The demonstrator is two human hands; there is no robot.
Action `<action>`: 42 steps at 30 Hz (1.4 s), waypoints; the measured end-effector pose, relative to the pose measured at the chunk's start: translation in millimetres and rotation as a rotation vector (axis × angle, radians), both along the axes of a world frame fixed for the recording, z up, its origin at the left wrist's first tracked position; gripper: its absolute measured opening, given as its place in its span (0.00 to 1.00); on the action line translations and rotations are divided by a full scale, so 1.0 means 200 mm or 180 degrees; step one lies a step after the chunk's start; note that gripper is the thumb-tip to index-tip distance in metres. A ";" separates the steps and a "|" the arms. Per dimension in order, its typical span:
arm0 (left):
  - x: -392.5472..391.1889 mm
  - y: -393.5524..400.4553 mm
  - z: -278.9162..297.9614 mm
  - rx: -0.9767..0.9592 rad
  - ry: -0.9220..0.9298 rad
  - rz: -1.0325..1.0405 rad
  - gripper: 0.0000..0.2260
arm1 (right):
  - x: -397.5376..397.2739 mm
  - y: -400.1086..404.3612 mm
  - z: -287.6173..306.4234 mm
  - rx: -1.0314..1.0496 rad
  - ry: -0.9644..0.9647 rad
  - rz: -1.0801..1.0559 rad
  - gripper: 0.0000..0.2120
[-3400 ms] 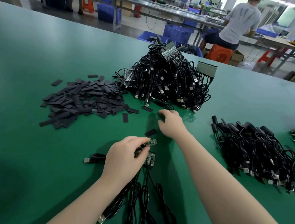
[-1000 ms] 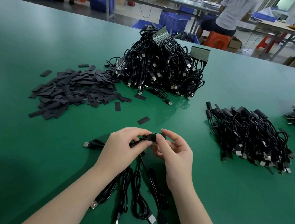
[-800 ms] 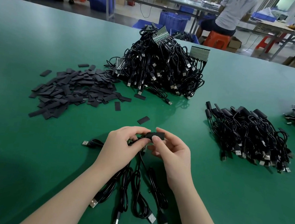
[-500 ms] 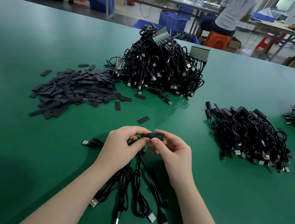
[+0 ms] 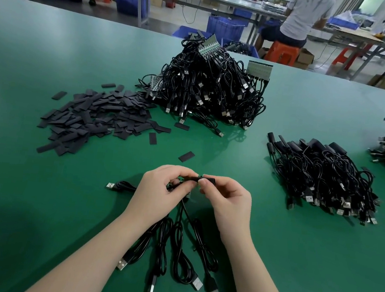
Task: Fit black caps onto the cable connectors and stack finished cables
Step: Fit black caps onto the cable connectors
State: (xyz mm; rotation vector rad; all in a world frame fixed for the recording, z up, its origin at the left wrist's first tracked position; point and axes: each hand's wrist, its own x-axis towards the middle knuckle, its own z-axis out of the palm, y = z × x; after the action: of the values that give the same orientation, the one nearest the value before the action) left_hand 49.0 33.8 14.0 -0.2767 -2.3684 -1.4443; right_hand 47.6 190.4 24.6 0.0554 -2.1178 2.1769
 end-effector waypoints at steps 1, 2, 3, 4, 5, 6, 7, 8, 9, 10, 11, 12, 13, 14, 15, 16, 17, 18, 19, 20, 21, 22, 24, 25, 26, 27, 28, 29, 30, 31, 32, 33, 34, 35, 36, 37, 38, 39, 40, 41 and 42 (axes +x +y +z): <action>0.00 0.00 0.00 0.0011 -0.0054 0.0010 0.12 | 0.00 0.00 0.00 -0.0027 -0.0002 -0.0063 0.13; 0.00 0.00 0.00 0.0028 -0.0112 0.0015 0.14 | 0.00 0.01 0.01 -0.0106 -0.0022 -0.0130 0.12; 0.00 -0.01 0.00 0.0031 -0.0158 0.0009 0.17 | -0.01 0.02 0.01 -0.0211 -0.0052 -0.0191 0.11; 0.00 -0.01 0.00 -0.0008 -0.0174 0.0008 0.19 | -0.01 0.03 0.01 -0.0296 -0.0079 -0.0244 0.10; 0.00 -0.01 0.00 -0.0069 -0.0161 0.0021 0.19 | -0.01 0.03 0.02 -0.0338 -0.0101 -0.0289 0.09; 0.00 -0.01 0.00 -0.0123 -0.0131 0.0057 0.18 | -0.01 0.04 0.02 -0.0348 -0.0119 -0.0327 0.09; 0.00 -0.01 -0.01 -0.0137 -0.0102 0.0107 0.16 | -0.02 0.05 0.02 -0.0353 -0.0136 -0.0359 0.09; 0.00 0.00 -0.01 -0.0114 -0.0087 0.0157 0.14 | -0.02 0.05 0.02 -0.0364 -0.0150 -0.0378 0.09; 0.00 0.00 0.00 -0.0077 -0.0086 0.0197 0.13 | -0.02 0.06 0.03 -0.0374 -0.0161 -0.0386 0.09; 0.00 0.00 0.00 -0.0047 -0.0088 0.0220 0.12 | -0.02 0.06 0.03 -0.0372 -0.0166 -0.0383 0.09; 0.00 -0.01 0.00 -0.0038 -0.0089 0.0234 0.12 | -0.02 0.06 0.03 -0.0363 -0.0163 -0.0369 0.09; 0.00 -0.01 0.00 -0.0044 -0.0093 0.0239 0.12 | -0.02 0.05 0.03 -0.0359 -0.0153 -0.0343 0.09; 0.00 -0.01 0.00 -0.0050 -0.0107 0.0239 0.12 | -0.02 0.05 0.03 -0.0360 -0.0137 -0.0311 0.09; 0.00 -0.01 0.00 -0.0051 -0.0131 0.0233 0.12 | -0.02 0.05 0.03 -0.0358 -0.0120 -0.0278 0.09; 0.00 -0.01 0.00 -0.0052 -0.0154 0.0222 0.12 | -0.01 0.04 0.03 -0.0345 -0.0100 -0.0250 0.10; 0.00 -0.01 0.00 -0.0059 -0.0168 0.0208 0.12 | -0.01 0.04 0.03 -0.0324 -0.0075 -0.0222 0.11; 0.00 0.00 0.00 -0.0074 -0.0174 0.0193 0.13 | -0.01 0.04 0.03 -0.0301 -0.0048 -0.0198 0.11; 0.00 0.00 0.00 -0.0091 -0.0175 0.0183 0.13 | -0.01 0.03 0.03 -0.0281 -0.0018 -0.0186 0.12; 0.00 0.00 0.00 -0.0106 -0.0176 0.0180 0.13 | -0.01 0.03 0.03 -0.0261 0.0012 -0.0187 0.12; 0.00 0.00 0.00 -0.0114 -0.0180 0.0180 0.13 | -0.01 0.03 0.03 -0.0239 0.0041 -0.0190 0.13; 0.00 -0.01 0.00 -0.0110 -0.0188 0.0187 0.13 | 0.00 0.04 0.03 -0.0210 0.0064 -0.0188 0.13; 0.00 -0.01 0.00 -0.0096 -0.0199 0.0196 0.13 | 0.00 0.04 0.03 -0.0178 0.0079 -0.0177 0.13; 0.00 -0.01 0.00 -0.0055 -0.0228 0.0209 0.13 | -0.01 0.04 0.04 -0.0121 0.0100 -0.0143 0.13; 0.00 -0.01 0.00 -0.0040 -0.0242 0.0208 0.13 | -0.01 0.04 0.04 -0.0103 0.0112 -0.0127 0.13; 0.00 -0.01 0.00 -0.0033 -0.0253 0.0204 0.13 | -0.01 0.04 0.04 -0.0094 0.0122 -0.0118 0.13; 0.00 -0.01 0.00 -0.0032 -0.0259 0.0201 0.13 | -0.01 0.04 0.04 -0.0087 0.0132 -0.0119 0.14; 0.00 -0.01 0.00 -0.0033 -0.0261 0.0201 0.13 | -0.01 0.04 0.04 -0.0070 0.0146 -0.0125 0.14; 0.00 -0.01 0.00 -0.0032 -0.0260 0.0205 0.13 | -0.01 0.04 0.04 -0.0040 0.0167 -0.0133 0.15; 0.00 -0.01 0.00 -0.0032 -0.0253 0.0208 0.13 | 0.00 0.04 0.04 -0.0003 0.0190 -0.0140 0.15; 0.00 -0.02 0.00 -0.0032 -0.0241 0.0207 0.13 | 0.00 0.04 0.03 0.0036 0.0218 -0.0145 0.15; 0.00 -0.02 0.01 -0.0035 -0.0232 0.0198 0.13 | 0.00 0.04 0.03 0.0076 0.0246 -0.0149 0.16; 0.00 -0.02 0.01 -0.0048 -0.0228 0.0177 0.13 | 0.00 0.04 0.03 0.0117 0.0271 -0.0153 0.16; 0.00 -0.02 0.01 -0.0068 -0.0227 0.0141 0.13 | 0.00 0.04 0.03 0.0154 0.0289 -0.0163 0.17; 0.00 -0.02 0.01 -0.0087 -0.0224 0.0091 0.13 | 0.00 0.03 0.03 0.0175 0.0299 -0.0179 0.18; 0.00 -0.02 0.01 -0.0093 -0.0218 0.0036 0.13 | 0.00 0.03 0.03 0.0182 0.0304 -0.0193 0.18; 0.00 -0.02 0.01 -0.0087 -0.0203 -0.0009 0.13 | 0.00 0.04 0.03 0.0182 0.0298 -0.0194 0.18; 0.00 -0.01 0.01 -0.0083 -0.0178 -0.0032 0.13 | -0.01 0.04 0.03 0.0179 0.0280 -0.0175 0.18; 0.00 -0.01 0.01 -0.0082 -0.0155 -0.0031 0.13 | -0.01 0.04 0.03 0.0168 0.0245 -0.0133 0.18; 0.01 -0.01 0.01 -0.0072 -0.0146 -0.0014 0.13 | -0.01 0.05 0.04 0.0151 0.0200 -0.0077 0.18; 0.01 -0.01 0.01 -0.0052 -0.0155 0.0009 0.13 | -0.01 0.05 0.04 0.0139 0.0156 -0.0023 0.17; 0.01 -0.01 0.01 -0.0028 -0.0173 0.0035 0.14 | -0.01 0.06 0.04 0.0130 0.0120 0.0023 0.17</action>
State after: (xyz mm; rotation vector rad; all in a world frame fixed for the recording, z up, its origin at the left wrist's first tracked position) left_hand 50.1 30.9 15.6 -0.2290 -2.4159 -1.4542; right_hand 45.0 201.9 32.1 0.1067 -2.1450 2.1193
